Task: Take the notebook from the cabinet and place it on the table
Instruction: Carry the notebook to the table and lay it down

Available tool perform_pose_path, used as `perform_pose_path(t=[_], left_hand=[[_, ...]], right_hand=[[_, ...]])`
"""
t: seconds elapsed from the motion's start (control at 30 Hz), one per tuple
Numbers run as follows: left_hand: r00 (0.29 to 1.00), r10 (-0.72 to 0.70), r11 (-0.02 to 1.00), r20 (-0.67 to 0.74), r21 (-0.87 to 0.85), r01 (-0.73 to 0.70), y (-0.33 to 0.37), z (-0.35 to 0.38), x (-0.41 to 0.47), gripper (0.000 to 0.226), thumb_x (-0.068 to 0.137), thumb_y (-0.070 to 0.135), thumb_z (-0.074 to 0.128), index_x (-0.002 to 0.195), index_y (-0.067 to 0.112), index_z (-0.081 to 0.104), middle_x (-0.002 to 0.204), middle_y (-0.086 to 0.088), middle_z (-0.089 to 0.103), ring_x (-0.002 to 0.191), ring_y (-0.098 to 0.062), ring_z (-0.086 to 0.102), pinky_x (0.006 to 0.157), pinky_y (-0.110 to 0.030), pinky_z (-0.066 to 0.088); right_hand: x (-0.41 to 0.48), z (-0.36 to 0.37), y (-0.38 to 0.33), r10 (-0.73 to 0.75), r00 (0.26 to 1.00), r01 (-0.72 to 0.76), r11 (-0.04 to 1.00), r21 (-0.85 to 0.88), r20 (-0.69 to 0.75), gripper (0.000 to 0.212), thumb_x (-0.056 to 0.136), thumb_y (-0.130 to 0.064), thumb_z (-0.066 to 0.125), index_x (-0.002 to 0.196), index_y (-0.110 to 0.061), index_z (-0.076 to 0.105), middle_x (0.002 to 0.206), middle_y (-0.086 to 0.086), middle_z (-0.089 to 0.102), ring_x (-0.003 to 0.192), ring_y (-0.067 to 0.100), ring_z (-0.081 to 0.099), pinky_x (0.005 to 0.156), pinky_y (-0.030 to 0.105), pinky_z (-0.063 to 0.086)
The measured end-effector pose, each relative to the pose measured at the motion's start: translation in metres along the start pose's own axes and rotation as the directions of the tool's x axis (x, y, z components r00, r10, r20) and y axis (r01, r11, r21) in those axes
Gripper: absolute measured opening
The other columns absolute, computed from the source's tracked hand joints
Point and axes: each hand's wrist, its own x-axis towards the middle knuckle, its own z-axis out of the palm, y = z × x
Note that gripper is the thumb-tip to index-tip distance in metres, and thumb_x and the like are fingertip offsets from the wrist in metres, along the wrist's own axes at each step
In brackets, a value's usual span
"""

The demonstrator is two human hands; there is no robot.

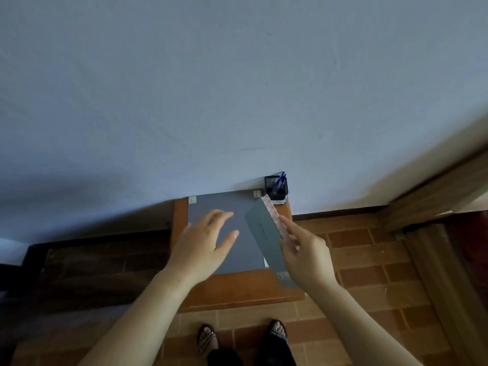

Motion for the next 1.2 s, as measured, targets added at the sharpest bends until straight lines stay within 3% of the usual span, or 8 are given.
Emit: perform_pose_path(t=[0.13, 0.27, 0.43, 0.57, 0.67, 0.87, 0.97, 1.2], left_hand=[[0.999, -0.028, 1.000, 0.026, 0.001, 0.028, -0.031, 0.026, 0.031, 0.051, 0.090, 0.053, 0.032, 0.137, 0.033, 0.031, 0.145, 0.010, 0.034, 0.133, -0.010, 0.032, 0.105, -0.046, 0.036], [0.998, -0.025, 1.000, 0.051, -0.007, 0.025, -0.059, 0.048, 0.057, 0.051, 0.090, 0.053, 0.031, 0.136, 0.032, 0.032, 0.144, 0.009, 0.036, 0.132, -0.011, 0.033, 0.106, -0.045, 0.035], [0.996, -0.019, 0.999, 0.083, -0.032, 0.022, -0.083, 0.068, 0.084, 0.048, 0.091, 0.051, 0.032, 0.135, 0.031, 0.034, 0.141, 0.010, 0.038, 0.130, -0.010, 0.035, 0.105, -0.047, 0.035], [0.998, -0.006, 0.998, 0.070, -0.058, 0.010, -0.098, 0.079, 0.100, 0.047, 0.092, 0.048, 0.034, 0.135, 0.030, 0.034, 0.142, 0.009, 0.038, 0.131, -0.010, 0.033, 0.105, -0.048, 0.034], [0.998, 0.018, 0.998, 0.053, -0.064, -0.014, -0.109, 0.086, 0.108, 0.046, 0.092, 0.046, 0.035, 0.135, 0.029, 0.035, 0.142, 0.008, 0.038, 0.132, -0.011, 0.032, 0.104, -0.050, 0.034], [0.997, 0.050, 0.997, 0.061, -0.069, -0.046, -0.122, 0.097, 0.119, 0.048, 0.092, 0.047, 0.033, 0.135, 0.028, 0.035, 0.143, 0.006, 0.037, 0.132, -0.012, 0.032, 0.104, -0.049, 0.035], [0.996, 0.061, 0.995, 0.065, -0.078, -0.056, -0.123, 0.100, 0.121, 0.047, 0.092, 0.045, 0.034, 0.135, 0.027, 0.035, 0.143, 0.006, 0.037, 0.132, -0.012, 0.032, 0.104, -0.049, 0.035], [0.996, 0.039, 0.996, 0.085, -0.087, -0.031, -0.141, 0.109, 0.113, 0.047, 0.092, 0.046, 0.034, 0.136, 0.028, 0.034, 0.144, 0.005, 0.038, 0.133, -0.012, 0.032, 0.104, -0.048, 0.036]], right_hand=[[0.033, 0.038, 0.022, 0.018, 1.000, -0.018, 1.000, -0.006, 0.011, 0.049, 0.083, -0.010, 0.057, 0.127, -0.031, 0.051, 0.092, -0.009, 0.070, 0.079, 0.011, 0.064, 0.062, 0.025, 0.053], [0.066, 0.067, 0.041, 0.040, 0.999, -0.039, 0.998, -0.048, 0.023, 0.047, 0.085, -0.014, 0.056, 0.128, -0.031, 0.049, 0.088, -0.011, 0.068, 0.070, 0.006, 0.059, 0.051, 0.013, 0.043], [0.095, 0.090, 0.053, 0.059, 0.998, -0.062, 0.995, -0.079, -0.034, 0.049, 0.084, -0.011, 0.055, 0.128, -0.031, 0.049, 0.092, -0.002, 0.071, 0.078, 0.018, 0.063, 0.053, 0.021, 0.038], [0.109, 0.111, 0.059, -0.003, 0.995, -0.010, 0.991, -0.136, -0.097, 0.049, 0.084, -0.007, 0.055, 0.130, -0.025, 0.049, 0.084, 0.003, 0.069, 0.060, 0.013, 0.048, 0.046, 0.013, 0.026], [0.116, 0.125, 0.067, 0.012, 0.993, -0.033, 0.985, -0.169, -0.121, 0.051, 0.083, -0.005, 0.054, 0.130, -0.024, 0.049, 0.082, 0.005, 0.068, 0.057, 0.014, 0.044, 0.045, 0.014, 0.024], [0.121, 0.143, 0.079, 0.032, 0.980, -0.068, 0.981, -0.182, -0.194, 0.052, 0.080, -0.002, 0.052, 0.127, -0.025, 0.053, 0.085, 0.005, 0.070, 0.059, 0.015, 0.045, 0.046, 0.015, 0.026], [0.120, 0.149, 0.077, 0.059, 0.976, -0.100, 0.977, -0.191, -0.211, 0.049, 0.082, -0.004, 0.053, 0.126, -0.025, 0.052, 0.094, 0.005, 0.070, 0.068, 0.023, 0.057, 0.052, 0.023, 0.032], [0.107, 0.181, 0.079, 0.176, 0.983, -0.180, 0.979, -0.100, -0.041, 0.045, 0.084, -0.015, 0.059, 0.127, -0.023, 0.050, 0.111, 0.003, 0.067, 0.089, 0.023, 0.063, 0.067, 0.035, 0.054]])
